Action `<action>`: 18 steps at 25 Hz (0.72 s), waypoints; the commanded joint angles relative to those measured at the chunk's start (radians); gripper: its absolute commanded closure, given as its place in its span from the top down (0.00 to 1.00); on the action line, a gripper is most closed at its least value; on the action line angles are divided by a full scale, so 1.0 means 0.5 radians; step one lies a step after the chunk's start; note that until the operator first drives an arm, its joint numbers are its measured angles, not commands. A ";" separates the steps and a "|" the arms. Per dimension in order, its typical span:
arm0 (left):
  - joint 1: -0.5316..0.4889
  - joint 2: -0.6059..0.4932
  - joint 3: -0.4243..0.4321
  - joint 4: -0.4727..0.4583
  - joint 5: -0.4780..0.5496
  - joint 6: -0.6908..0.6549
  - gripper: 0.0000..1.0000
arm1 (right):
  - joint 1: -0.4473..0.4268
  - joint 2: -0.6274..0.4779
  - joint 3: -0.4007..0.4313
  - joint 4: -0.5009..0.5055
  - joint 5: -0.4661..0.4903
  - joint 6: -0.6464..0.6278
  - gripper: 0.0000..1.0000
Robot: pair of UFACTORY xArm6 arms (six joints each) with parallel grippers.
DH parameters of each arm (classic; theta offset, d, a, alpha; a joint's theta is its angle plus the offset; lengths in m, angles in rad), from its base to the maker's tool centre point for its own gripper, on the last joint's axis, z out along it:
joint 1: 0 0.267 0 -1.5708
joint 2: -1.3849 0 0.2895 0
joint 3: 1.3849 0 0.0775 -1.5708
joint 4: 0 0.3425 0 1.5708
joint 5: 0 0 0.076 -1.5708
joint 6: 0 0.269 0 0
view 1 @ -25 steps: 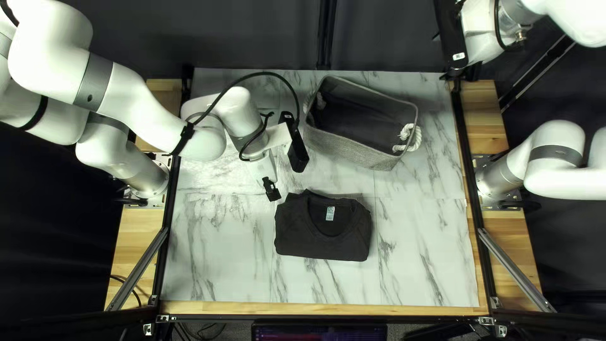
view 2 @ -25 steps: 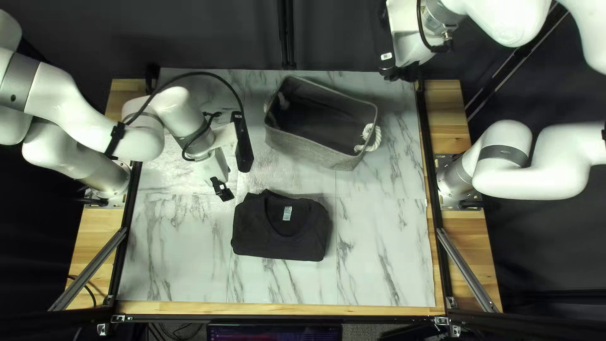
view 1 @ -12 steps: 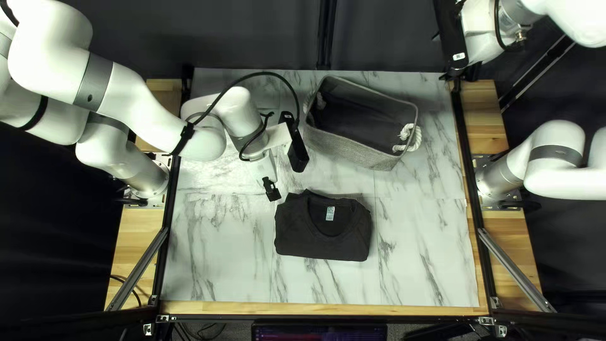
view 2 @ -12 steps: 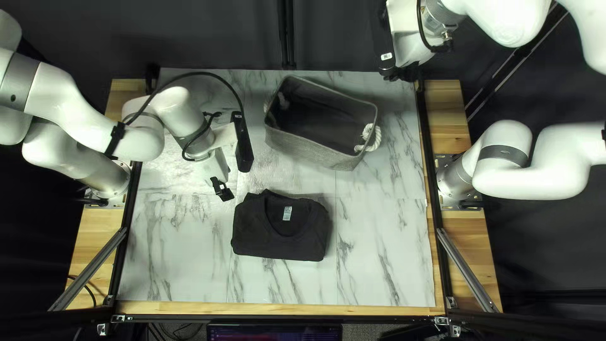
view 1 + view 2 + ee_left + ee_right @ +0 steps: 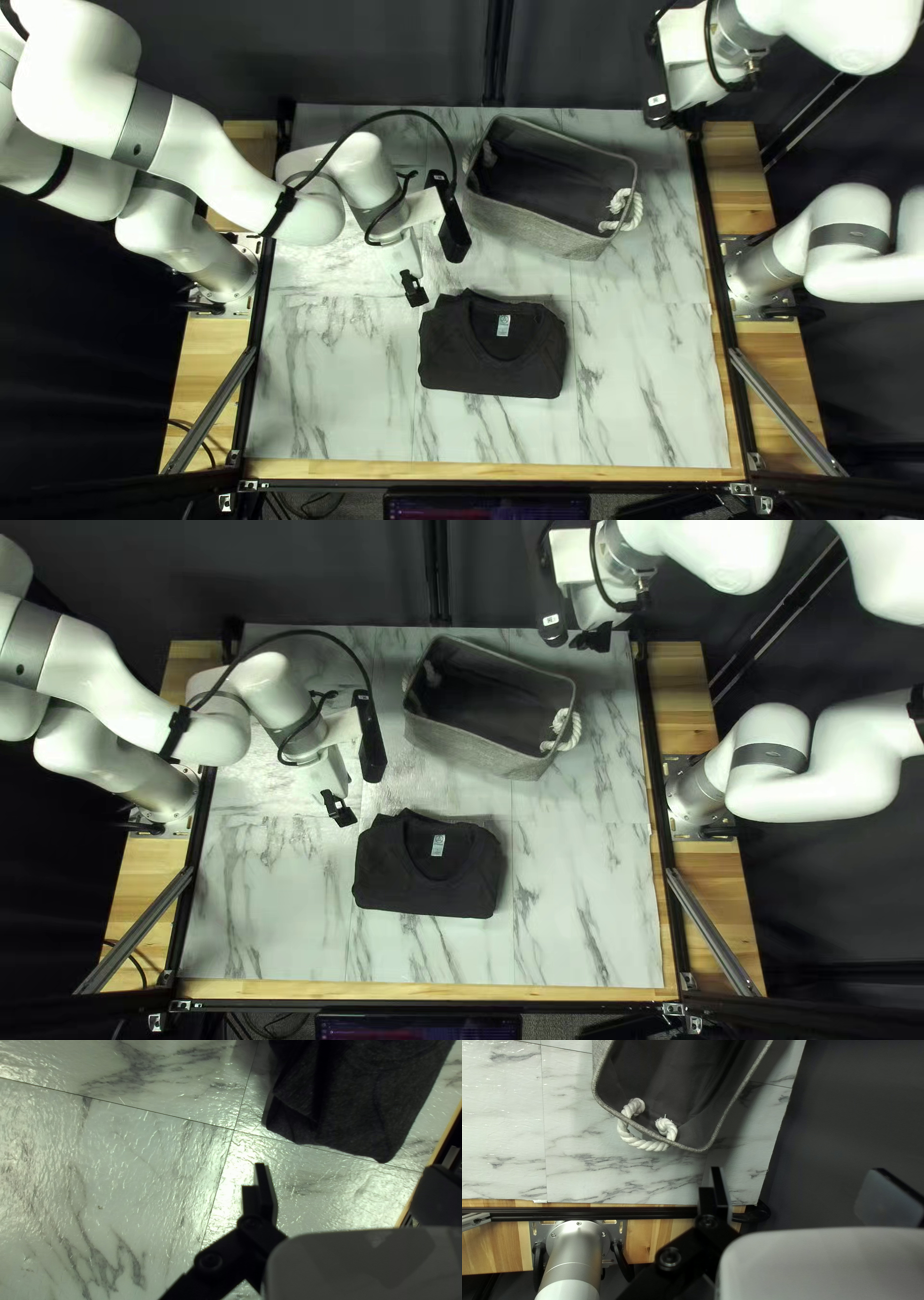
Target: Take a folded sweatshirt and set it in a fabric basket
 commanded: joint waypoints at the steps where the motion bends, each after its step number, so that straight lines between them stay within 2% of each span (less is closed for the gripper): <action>1: 0.000 0.000 0.000 0.000 0.000 0.000 1.00 | -0.001 0.022 -0.010 0.005 -0.020 -0.025 1.00; 4: 0.000 0.000 0.000 0.000 0.000 0.000 1.00 | -0.019 -0.011 0.029 0.032 -0.074 -0.075 1.00; 13: 0.000 0.000 0.000 0.000 0.000 0.000 1.00 | -0.016 -0.024 0.044 0.013 -0.074 -0.078 1.00; 18: 0.000 0.000 0.000 0.000 0.000 0.000 1.00 | -0.096 -0.087 0.166 0.165 -0.162 -0.205 1.00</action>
